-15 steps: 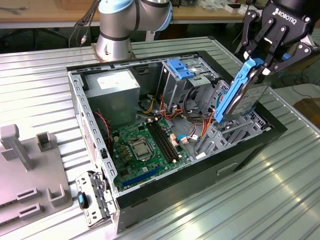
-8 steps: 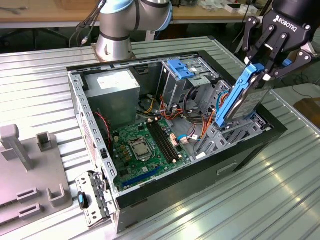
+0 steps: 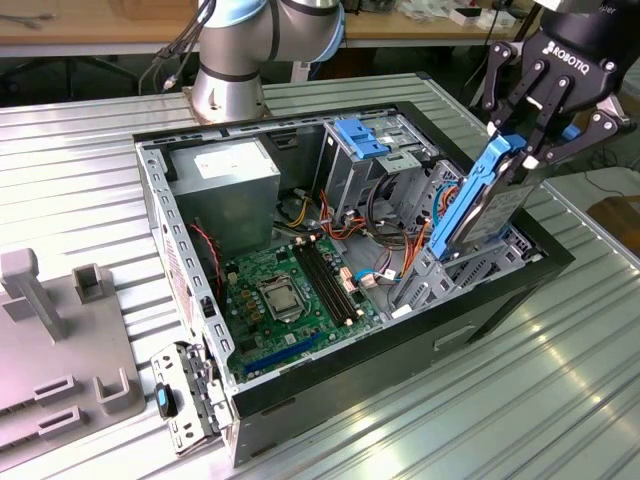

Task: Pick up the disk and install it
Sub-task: 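Insert the disk into the insertion slot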

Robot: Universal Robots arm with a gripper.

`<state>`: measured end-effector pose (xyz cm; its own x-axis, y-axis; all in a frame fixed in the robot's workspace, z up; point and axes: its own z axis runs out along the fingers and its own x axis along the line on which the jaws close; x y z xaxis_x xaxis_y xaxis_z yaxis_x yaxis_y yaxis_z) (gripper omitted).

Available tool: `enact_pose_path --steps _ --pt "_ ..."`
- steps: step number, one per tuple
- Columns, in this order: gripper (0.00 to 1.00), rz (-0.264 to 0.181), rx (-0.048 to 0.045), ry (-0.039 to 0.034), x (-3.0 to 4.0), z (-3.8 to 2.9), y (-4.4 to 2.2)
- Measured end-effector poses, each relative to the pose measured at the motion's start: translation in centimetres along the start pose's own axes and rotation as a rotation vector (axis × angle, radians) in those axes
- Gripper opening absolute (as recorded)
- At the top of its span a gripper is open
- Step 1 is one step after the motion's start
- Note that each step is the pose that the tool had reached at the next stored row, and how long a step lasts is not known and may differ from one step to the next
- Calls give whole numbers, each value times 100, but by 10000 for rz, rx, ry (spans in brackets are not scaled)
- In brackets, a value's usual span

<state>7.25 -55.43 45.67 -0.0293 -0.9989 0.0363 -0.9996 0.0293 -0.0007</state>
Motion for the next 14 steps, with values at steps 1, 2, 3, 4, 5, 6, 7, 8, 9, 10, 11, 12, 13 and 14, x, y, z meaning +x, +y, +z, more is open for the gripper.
enact_pose_path --steps 1,2,3,4,5,6,7,8,9,10,11,12,13,14 --pt "37 0 0 -1 1 5 0" --pt "37 0 0 0 1 11 -1" --pt "37 0 0 0 2 21 -2" --pt "37 0 0 0 2 28 -2" --pt "37 0 0 0 3 32 -3" --pt "37 0 0 1 3 35 -3" --pt "37 0 0 -1 3 43 -3" --pt "37 0 0 0 4 46 -3" --pt "37 0 0 0 4 52 -4" --pt "37 0 0 0 4 58 -4" --pt "37 -1 0 0 4 63 -4" --pt "37 0 0 0 5 78 -5" --pt "37 0 0 -1 5 84 -5" --pt "37 0 0 -1 5 88 -5"
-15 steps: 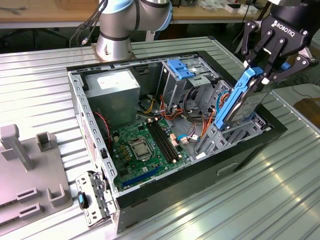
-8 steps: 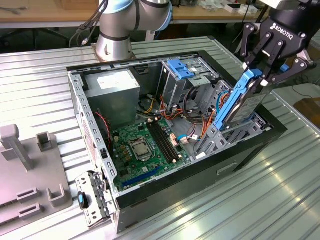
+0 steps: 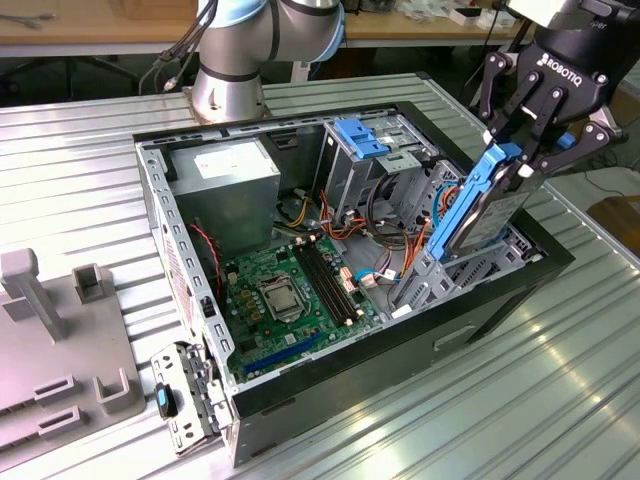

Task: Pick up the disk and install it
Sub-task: 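Insert the disk into the insertion slot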

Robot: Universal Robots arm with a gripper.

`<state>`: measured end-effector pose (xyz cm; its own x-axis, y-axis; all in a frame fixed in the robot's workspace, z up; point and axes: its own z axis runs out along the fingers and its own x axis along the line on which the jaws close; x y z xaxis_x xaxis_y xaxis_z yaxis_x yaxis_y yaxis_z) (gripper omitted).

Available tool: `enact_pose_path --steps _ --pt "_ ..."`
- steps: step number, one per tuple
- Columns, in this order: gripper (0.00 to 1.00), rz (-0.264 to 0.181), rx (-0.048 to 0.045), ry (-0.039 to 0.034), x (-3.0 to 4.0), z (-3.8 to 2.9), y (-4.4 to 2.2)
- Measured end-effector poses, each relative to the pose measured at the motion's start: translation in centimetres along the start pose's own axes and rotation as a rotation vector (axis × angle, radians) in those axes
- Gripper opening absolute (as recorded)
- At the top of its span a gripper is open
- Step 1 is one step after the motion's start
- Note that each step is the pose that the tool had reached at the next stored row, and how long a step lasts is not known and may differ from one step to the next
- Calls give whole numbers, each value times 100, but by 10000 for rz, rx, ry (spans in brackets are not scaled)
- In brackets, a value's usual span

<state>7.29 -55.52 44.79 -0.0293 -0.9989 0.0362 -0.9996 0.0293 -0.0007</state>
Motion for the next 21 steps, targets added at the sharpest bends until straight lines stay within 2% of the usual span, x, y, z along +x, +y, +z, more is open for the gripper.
enact_pose_path --steps 13,21 --pt "37 0 0 1 7 82 -3" --pt "37 0 0 0 6 104 -3"
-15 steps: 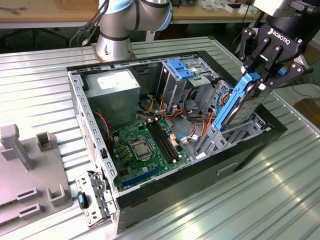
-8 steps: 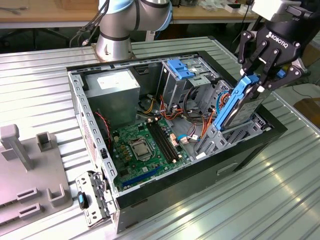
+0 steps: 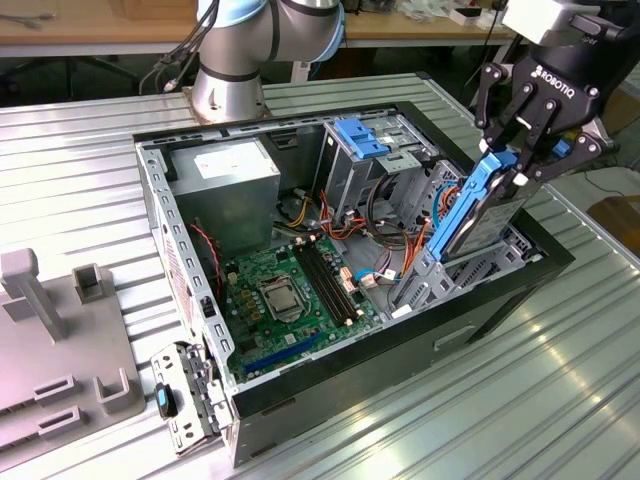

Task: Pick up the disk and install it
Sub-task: 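Insert the disk into the insertion slot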

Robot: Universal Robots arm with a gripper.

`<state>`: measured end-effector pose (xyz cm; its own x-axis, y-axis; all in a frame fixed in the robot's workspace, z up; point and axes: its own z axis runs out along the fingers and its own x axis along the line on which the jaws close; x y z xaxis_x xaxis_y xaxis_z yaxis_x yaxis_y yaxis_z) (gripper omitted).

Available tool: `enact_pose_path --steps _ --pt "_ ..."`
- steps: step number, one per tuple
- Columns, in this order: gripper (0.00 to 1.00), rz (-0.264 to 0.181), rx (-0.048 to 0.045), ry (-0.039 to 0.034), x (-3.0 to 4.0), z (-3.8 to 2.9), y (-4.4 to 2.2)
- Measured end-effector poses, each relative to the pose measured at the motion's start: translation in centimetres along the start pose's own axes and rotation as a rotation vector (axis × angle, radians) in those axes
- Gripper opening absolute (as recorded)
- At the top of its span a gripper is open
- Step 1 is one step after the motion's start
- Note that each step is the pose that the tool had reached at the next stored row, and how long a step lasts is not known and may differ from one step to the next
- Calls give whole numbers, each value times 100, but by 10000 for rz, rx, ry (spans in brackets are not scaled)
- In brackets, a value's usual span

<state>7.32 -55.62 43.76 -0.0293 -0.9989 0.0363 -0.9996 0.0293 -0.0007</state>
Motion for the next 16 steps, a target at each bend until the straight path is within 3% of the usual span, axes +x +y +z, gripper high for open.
enact_pose_path --steps 16 --pt "37 0 0 0 -3 88 0"
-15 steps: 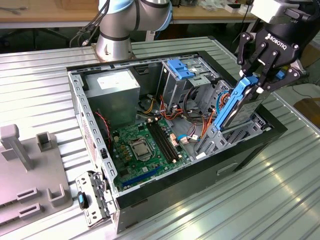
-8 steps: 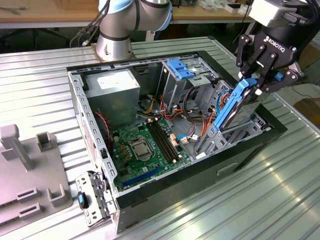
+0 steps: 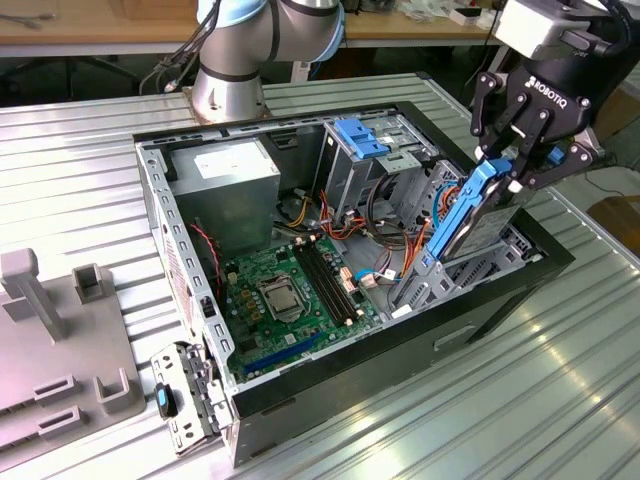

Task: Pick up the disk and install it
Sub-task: 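Insert the disk into the insertion slot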

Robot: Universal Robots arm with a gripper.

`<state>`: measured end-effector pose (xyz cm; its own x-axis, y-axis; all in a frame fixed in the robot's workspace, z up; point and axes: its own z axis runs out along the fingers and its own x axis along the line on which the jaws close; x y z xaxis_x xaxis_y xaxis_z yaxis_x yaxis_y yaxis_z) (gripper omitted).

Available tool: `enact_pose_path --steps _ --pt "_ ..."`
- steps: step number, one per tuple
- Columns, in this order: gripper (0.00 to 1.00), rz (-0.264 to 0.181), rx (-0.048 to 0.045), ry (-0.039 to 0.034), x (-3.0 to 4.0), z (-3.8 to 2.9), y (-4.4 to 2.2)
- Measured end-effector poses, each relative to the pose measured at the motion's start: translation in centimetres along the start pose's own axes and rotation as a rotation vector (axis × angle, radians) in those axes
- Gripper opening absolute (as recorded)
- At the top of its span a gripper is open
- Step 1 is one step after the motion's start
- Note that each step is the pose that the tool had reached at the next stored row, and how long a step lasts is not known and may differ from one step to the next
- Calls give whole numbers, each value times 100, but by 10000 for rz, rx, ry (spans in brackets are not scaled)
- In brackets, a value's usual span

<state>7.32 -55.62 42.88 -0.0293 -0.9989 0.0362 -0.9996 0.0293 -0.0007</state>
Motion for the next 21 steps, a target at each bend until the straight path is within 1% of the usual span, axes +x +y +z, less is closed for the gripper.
enact_pose_path --steps 21 --pt "37 0 0 0 -2 105 0"
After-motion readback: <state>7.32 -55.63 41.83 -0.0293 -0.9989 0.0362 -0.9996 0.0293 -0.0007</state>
